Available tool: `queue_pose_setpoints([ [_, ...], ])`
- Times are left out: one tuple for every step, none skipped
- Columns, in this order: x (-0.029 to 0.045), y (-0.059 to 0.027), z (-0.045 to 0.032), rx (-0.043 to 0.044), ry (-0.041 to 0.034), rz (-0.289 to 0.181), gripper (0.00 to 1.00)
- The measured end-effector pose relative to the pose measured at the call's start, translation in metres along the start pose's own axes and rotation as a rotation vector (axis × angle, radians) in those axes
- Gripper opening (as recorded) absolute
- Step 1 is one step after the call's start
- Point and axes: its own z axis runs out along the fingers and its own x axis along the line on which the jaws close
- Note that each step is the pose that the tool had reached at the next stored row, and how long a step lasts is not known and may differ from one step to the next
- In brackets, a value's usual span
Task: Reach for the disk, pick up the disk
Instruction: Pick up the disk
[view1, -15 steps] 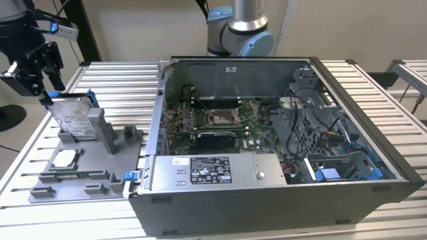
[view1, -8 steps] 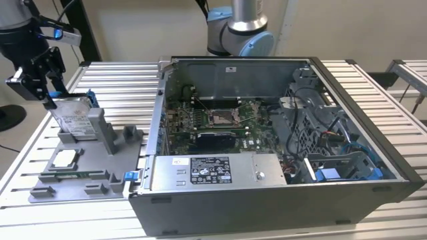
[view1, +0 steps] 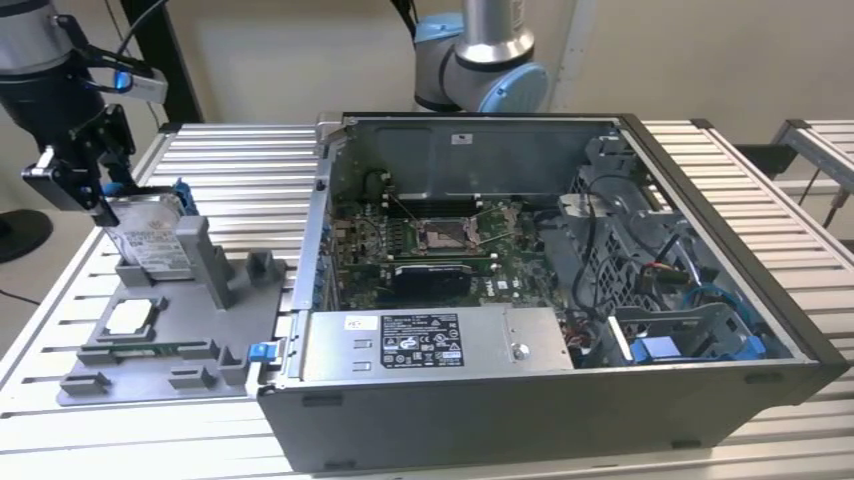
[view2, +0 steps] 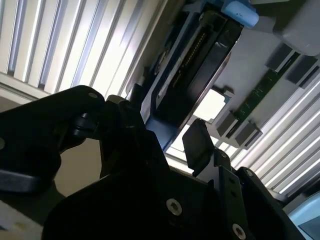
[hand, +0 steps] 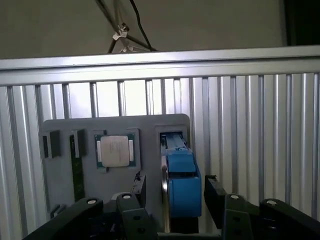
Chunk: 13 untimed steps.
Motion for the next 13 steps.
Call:
queue_pose_setpoints([
  [0.0000, 0.0000, 0.0018, -0.0001, 0.0000, 0.000, 1.00],
  [-0.0001, 0.0000, 0.0037, -0.0001, 0.0001, -0.001, 1.00],
  [-0.0003, 0.0000, 0.0054, -0.0001, 0.0001, -0.001, 1.00],
  [-0.0004, 0.0000, 0.0073, -0.0001, 0.0001, -0.001, 1.00],
  [-0.0005, -0.0001, 0.0091, 0.0000, 0.0000, -0.001, 1.00],
  [-0.0006, -0.0001, 0.0109, 0.0001, 0.0000, -0.002, 1.00],
  [-0.0007, -0.0001, 0.0127, -0.0001, 0.0001, -0.002, 1.00],
  [-0.0008, -0.0002, 0.0146, -0.0001, 0.0002, -0.003, 1.00],
  [-0.0009, -0.0002, 0.0164, -0.0001, 0.0005, -0.003, 1.00],
  [-0.0010, -0.0003, 0.0182, -0.0001, 0.0006, -0.004, 1.00],
  [-0.0010, -0.0003, 0.0200, 0.0000, 0.0006, -0.004, 1.00],
  [-0.0011, -0.0003, 0.0218, 0.0000, 0.0006, -0.005, 1.00],
  [-0.0012, -0.0003, 0.0237, 0.0000, 0.0008, -0.005, 1.00],
])
